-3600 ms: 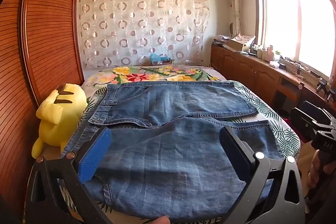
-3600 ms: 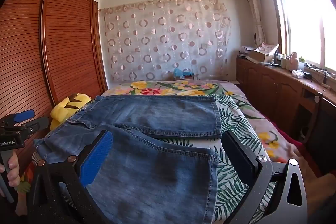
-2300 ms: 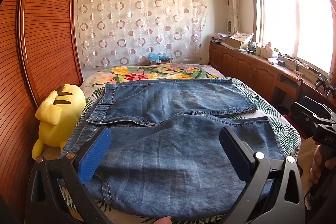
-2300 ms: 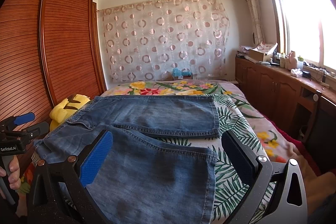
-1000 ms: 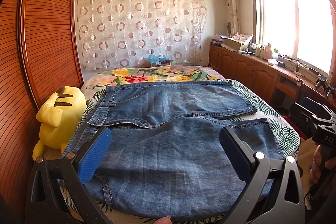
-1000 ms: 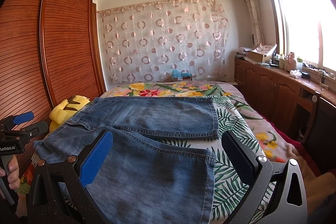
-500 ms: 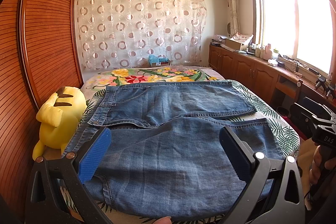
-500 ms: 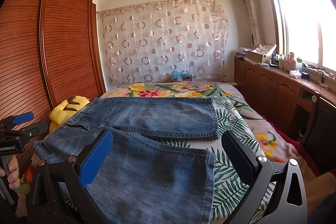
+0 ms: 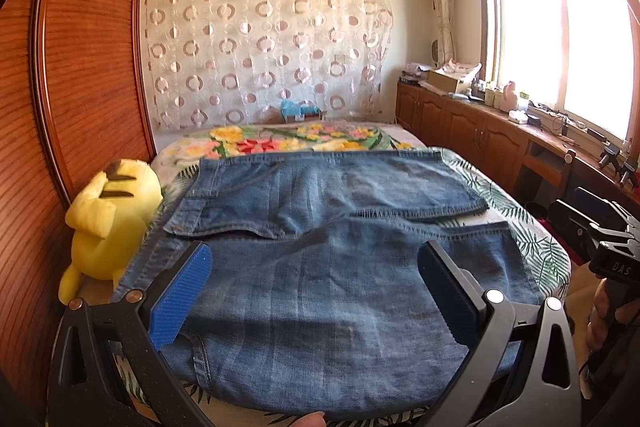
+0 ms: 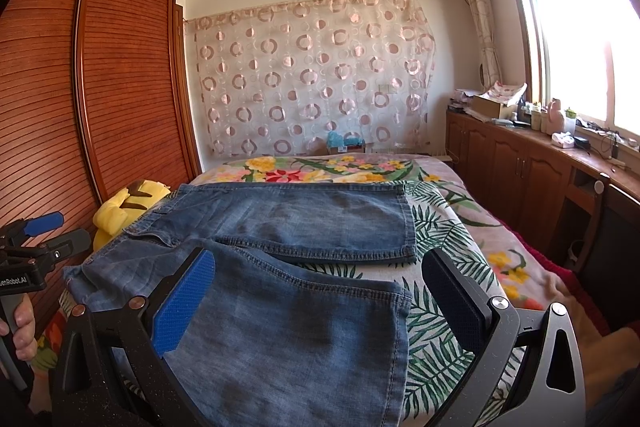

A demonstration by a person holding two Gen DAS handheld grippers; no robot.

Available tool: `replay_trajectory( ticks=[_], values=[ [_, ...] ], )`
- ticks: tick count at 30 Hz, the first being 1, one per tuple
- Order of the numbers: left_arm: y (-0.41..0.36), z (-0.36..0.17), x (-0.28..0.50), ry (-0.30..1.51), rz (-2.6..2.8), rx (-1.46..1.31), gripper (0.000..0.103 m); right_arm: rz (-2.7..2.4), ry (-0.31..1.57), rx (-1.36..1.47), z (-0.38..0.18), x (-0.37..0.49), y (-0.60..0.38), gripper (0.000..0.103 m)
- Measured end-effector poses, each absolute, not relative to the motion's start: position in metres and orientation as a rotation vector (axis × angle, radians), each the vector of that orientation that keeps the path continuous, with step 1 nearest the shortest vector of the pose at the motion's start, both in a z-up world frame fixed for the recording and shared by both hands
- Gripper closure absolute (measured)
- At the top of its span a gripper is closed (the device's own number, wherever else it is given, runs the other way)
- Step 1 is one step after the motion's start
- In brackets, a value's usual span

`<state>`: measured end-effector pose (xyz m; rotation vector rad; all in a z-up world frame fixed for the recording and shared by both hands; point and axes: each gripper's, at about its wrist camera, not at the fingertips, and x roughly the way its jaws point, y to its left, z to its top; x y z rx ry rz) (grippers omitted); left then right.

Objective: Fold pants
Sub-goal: 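Lower the left gripper onto the jeans waistband while the right gripper lowers onto a leg hem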

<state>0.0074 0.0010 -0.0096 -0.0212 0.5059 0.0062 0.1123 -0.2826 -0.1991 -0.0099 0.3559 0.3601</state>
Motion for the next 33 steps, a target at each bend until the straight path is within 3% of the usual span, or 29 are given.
replay_trajectory(
  ticks=[27, 33],
  values=[
    [0.131, -0.057, 0.004, 0.645, 0.269, -0.107, 0.0, 0.329, 0.528, -0.098, -0.218, 0.135, -0.291, 0.0],
    [0.153, -0.073, -0.002, 0.689, 0.28, -0.149, 0.009, 0.353, 0.596, -0.119, -0.232, 0.139, -0.296, 0.003]
  ],
)
